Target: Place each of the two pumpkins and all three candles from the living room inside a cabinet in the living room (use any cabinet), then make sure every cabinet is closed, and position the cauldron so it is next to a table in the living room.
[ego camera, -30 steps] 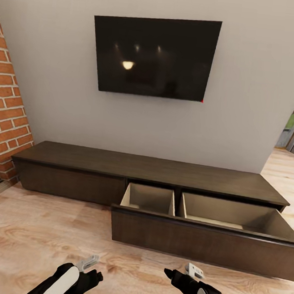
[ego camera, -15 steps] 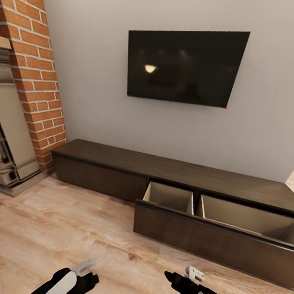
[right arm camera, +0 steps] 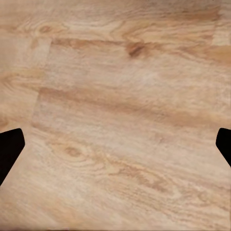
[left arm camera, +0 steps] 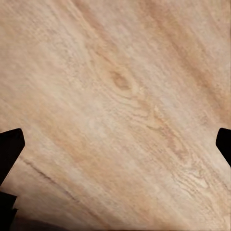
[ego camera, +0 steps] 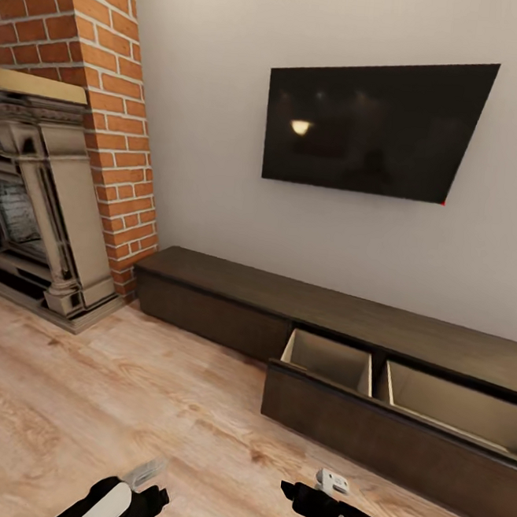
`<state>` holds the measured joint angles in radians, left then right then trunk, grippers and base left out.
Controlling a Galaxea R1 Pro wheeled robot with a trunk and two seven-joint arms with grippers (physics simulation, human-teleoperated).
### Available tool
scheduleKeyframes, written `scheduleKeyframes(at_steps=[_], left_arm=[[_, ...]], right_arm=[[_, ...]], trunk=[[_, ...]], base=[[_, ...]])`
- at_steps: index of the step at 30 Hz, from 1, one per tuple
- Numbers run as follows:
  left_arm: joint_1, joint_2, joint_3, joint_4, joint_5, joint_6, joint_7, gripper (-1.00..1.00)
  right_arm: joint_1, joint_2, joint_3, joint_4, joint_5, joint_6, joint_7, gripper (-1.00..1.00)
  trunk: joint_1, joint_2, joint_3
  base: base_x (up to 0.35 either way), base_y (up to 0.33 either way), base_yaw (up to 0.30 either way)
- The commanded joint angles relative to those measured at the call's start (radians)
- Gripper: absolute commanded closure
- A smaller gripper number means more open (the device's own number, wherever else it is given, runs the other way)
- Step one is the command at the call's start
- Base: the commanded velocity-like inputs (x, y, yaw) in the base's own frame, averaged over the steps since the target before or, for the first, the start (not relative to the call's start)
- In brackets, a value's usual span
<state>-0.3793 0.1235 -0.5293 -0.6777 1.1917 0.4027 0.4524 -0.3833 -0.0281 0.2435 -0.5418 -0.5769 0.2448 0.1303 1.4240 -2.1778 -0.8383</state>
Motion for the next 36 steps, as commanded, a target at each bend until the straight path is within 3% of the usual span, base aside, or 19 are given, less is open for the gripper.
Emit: scheduleKeyframes(at_steps=[1, 16, 26, 30, 36], left_arm=[[-0.001, 0.001, -0.005, 0.008, 0.007, -0.001, 0.008, -1.00], [-0.002, -0.002, -0.005, 0.024, 0.006, -0.026, 0.008, -1.00], [-0.002, -0.002, -0.006, 0.028, 0.007, -0.054, 0.008, -1.00], [-0.001, -0.002, -0.006, 0.029, 0.008, -0.061, 0.008, -1.00], [-0.001, -0.002, -0.006, 0.029, 0.008, -0.063, 0.008, -1.00]], right_arm=[[0.000, -0.001, 0.004, 0.001, -0.005, 0.002, -0.001, -1.00], [0.000, 0.000, 0.005, 0.015, -0.002, -0.027, 0.000, -1.00], [0.000, 0.023, 0.005, 0.016, 0.064, -0.027, -0.008, -1.00], [0.000, 0.032, 0.005, 0.016, 0.083, -0.028, -0.046, -1.00], [0.000, 0.034, 0.005, 0.016, 0.086, -0.028, -0.064, -1.00]], trunk=[[-0.004, 0.007, 0.002], [-0.062, 0.112, 0.049], [-0.100, 0.182, 0.081], [-0.115, 0.210, 0.093], [-0.115, 0.210, 0.093]], base=[[-0.001, 0.000, 0.276], [0.000, 0.000, 0.276], [0.000, 0.000, 0.276], [0.000, 0.000, 0.276], [0.000, 0.000, 0.276]])
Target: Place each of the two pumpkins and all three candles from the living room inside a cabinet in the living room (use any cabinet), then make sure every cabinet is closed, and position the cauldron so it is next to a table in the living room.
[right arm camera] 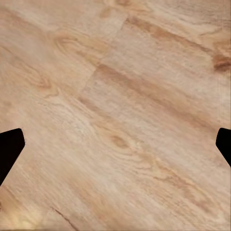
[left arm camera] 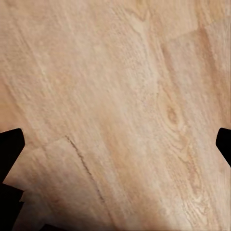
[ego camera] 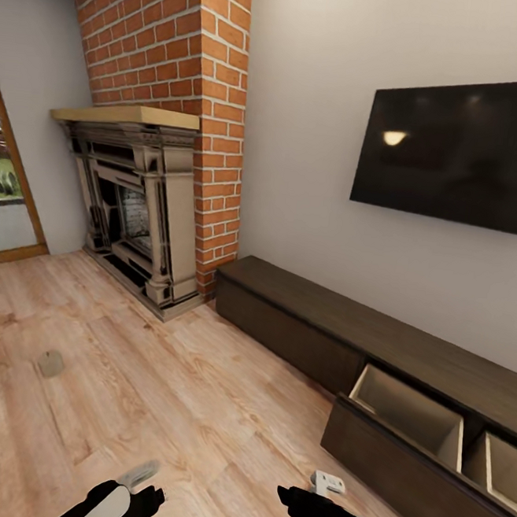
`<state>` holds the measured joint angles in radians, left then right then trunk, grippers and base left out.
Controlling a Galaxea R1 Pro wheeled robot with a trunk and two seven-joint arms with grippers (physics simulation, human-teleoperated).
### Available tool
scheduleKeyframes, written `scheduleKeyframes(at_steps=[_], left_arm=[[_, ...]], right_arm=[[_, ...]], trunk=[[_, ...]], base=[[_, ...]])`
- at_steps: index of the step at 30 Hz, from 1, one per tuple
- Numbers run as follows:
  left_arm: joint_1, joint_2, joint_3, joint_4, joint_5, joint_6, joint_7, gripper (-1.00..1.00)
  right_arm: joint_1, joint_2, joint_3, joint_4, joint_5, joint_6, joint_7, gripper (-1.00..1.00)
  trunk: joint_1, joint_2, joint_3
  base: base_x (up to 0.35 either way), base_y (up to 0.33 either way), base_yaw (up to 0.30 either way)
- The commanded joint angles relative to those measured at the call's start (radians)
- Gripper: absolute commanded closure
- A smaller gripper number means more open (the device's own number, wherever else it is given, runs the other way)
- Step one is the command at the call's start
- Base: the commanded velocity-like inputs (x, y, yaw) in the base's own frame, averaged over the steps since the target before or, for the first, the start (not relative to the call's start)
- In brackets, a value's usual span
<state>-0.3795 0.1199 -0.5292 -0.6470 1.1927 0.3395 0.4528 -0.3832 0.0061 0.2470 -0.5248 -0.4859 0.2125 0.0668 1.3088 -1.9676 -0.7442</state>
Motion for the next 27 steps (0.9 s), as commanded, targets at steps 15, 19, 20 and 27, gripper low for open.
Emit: scheduleKeyframes(at_steps=[15, 19, 20, 27], left_arm=[[-0.001, 0.001, -0.001, -0.002, 0.007, 0.000, 0.007, -1.00], [-0.002, 0.003, -0.005, -0.002, 0.005, -0.001, 0.007, -1.00], [-0.002, 0.003, -0.006, -0.002, 0.005, -0.002, 0.007, -1.00], [-0.001, 0.006, -0.008, 0.006, 0.006, -0.006, 0.007, -1.00]], right_arm=[[0.000, 0.031, 0.002, 0.000, 0.034, -0.034, -0.096, -1.00], [0.000, 0.035, 0.002, 0.000, 0.046, -0.037, -0.105, -1.00], [0.000, 0.035, 0.002, 0.000, 0.047, -0.037, -0.106, -1.00], [0.000, 0.035, 0.002, 0.000, 0.049, -0.038, -0.110, -1.00]], trunk=[[0.000, 0.000, -0.001], [0.000, 0.000, -0.001], [0.000, 0.000, -0.001], [0.000, 0.000, -0.001]], base=[[0.000, 0.000, 0.276], [0.000, 0.000, 0.276], [0.000, 0.000, 0.276], [0.000, 0.000, 0.276]])
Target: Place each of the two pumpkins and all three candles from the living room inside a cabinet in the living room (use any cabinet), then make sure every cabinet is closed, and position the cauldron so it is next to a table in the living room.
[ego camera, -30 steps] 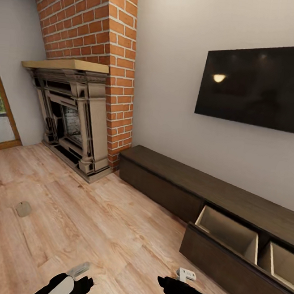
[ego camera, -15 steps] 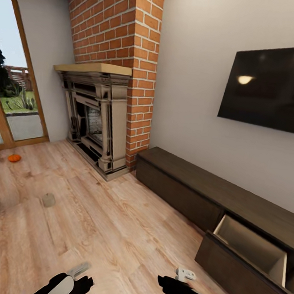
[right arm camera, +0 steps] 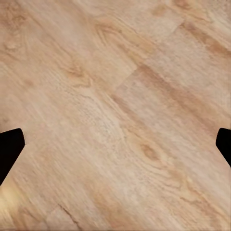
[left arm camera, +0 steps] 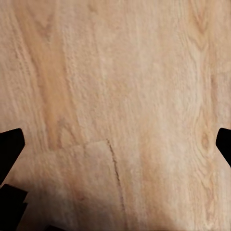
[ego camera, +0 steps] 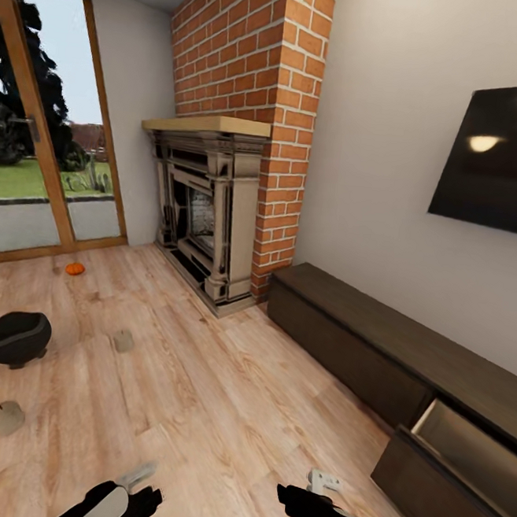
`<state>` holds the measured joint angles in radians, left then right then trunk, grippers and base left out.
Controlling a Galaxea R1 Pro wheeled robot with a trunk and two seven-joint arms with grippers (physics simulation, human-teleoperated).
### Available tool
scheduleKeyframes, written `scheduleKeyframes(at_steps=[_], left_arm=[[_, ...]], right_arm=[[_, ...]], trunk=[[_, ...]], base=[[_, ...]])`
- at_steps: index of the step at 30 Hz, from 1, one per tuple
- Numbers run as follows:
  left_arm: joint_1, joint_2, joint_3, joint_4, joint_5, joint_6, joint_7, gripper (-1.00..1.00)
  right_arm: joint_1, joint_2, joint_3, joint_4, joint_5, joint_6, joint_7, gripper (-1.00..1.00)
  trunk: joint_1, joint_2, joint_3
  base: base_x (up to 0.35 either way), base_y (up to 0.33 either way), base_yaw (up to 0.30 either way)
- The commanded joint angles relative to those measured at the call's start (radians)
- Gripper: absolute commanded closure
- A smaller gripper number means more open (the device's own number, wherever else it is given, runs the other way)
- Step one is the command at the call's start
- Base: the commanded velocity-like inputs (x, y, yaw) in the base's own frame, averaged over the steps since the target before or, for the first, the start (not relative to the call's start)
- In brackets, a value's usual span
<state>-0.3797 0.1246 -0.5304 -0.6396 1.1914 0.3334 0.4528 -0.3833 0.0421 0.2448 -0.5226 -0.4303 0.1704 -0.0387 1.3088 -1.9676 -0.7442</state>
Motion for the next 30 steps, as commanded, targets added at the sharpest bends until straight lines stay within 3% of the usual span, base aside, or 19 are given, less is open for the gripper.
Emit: scheduleKeyframes(at_steps=[1, 11, 22, 30], left_arm=[[-0.001, 0.001, -0.006, 0.004, 0.007, 0.000, 0.007, -1.00], [-0.001, 0.000, -0.006, 0.013, 0.006, -0.001, 0.007, -1.00], [-0.001, 0.000, -0.006, 0.014, 0.005, -0.002, 0.007, -1.00], [-0.002, -0.002, -0.006, 0.021, 0.006, -0.002, 0.007, -1.00]], right_arm=[[0.000, -0.001, 0.004, -0.002, -0.007, 0.004, -0.004, -1.00], [0.000, -0.001, 0.004, -0.002, -0.006, 0.004, -0.004, -1.00], [0.000, -0.002, 0.004, -0.003, -0.005, 0.002, 0.010, -1.00], [0.000, -0.001, 0.004, -0.003, -0.005, 0.005, 0.003, -1.00]], trunk=[[0.000, 0.000, -0.001], [0.000, 0.000, -0.001], [0.000, 0.000, -0.002], [0.000, 0.000, -0.002]], base=[[0.000, 0.000, 0.276], [0.040, 0.000, 0.276], [0.307, 0.000, 0.124], [0.286, -0.028, 0.247]])
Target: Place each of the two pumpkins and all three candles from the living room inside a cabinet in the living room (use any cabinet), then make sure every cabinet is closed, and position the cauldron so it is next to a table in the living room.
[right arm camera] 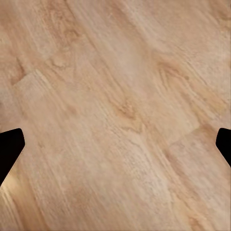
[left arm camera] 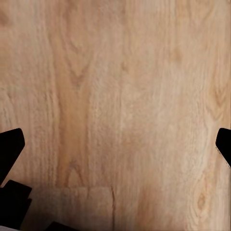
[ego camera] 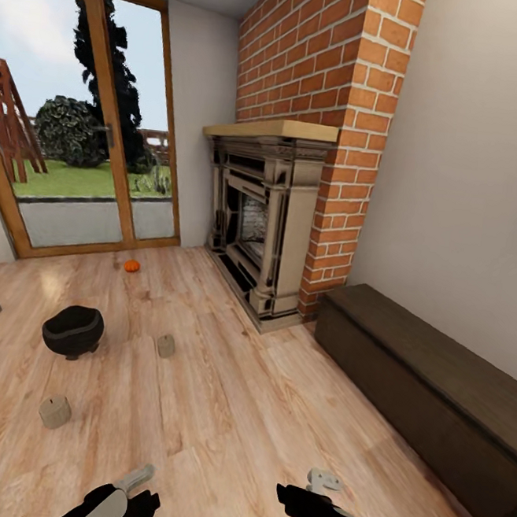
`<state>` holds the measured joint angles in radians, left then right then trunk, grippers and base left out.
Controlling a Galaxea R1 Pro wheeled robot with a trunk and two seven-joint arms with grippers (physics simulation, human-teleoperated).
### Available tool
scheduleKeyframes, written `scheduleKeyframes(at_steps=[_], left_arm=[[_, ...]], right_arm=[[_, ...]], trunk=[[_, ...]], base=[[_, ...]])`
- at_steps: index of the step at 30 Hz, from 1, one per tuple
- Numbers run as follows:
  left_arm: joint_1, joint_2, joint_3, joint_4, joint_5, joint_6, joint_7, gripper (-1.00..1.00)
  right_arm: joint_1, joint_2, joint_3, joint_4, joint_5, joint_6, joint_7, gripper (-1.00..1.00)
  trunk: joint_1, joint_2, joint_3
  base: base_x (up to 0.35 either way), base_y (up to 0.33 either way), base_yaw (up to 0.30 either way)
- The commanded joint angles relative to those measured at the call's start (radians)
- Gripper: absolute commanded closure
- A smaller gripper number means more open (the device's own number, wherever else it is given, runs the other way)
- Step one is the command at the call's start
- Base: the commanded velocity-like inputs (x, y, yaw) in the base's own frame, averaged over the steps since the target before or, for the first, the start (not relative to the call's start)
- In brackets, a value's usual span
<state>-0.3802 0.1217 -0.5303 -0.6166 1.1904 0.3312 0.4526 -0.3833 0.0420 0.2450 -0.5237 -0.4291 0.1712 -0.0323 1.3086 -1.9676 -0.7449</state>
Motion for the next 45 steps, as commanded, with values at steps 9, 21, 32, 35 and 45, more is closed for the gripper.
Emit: scheduleKeyframes(at_steps=[9, 21, 32, 35, 45], left_arm=[[-0.001, 0.001, -0.007, -0.002, 0.008, 0.000, 0.008, -1.00], [-0.001, 0.001, -0.007, -0.002, 0.008, -0.009, 0.008, -1.00], [0.000, 0.001, -0.007, 0.013, 0.009, -0.058, 0.007, -1.00], [-0.001, 0.001, -0.007, 0.021, 0.007, -0.059, 0.007, -1.00], [-0.001, 0.000, -0.004, 0.024, 0.008, -0.060, 0.008, -1.00]], right_arm=[[0.000, -0.001, 0.003, -0.002, -0.007, 0.004, -0.007, -1.00], [0.000, -0.001, 0.003, -0.002, -0.007, 0.004, -0.008, -1.00], [0.000, -0.001, 0.005, -0.002, -0.005, 0.004, -0.008, -1.00], [0.000, -0.001, 0.004, -0.002, -0.005, 0.004, -0.008, -1.00], [0.000, -0.001, 0.004, -0.002, -0.005, 0.004, -0.008, -1.00]], trunk=[[0.000, 0.000, -0.001], [0.000, 0.000, -0.001], [0.000, 0.000, -0.001], [0.000, 0.000, -0.001], [0.000, 0.000, -0.001]], base=[[0.026, -0.096, 0.275], [0.008, -0.010, 0.276], [0.206, 0.018, 0.276], [0.298, 0.060, 0.276], [0.062, 0.008, 0.276]])
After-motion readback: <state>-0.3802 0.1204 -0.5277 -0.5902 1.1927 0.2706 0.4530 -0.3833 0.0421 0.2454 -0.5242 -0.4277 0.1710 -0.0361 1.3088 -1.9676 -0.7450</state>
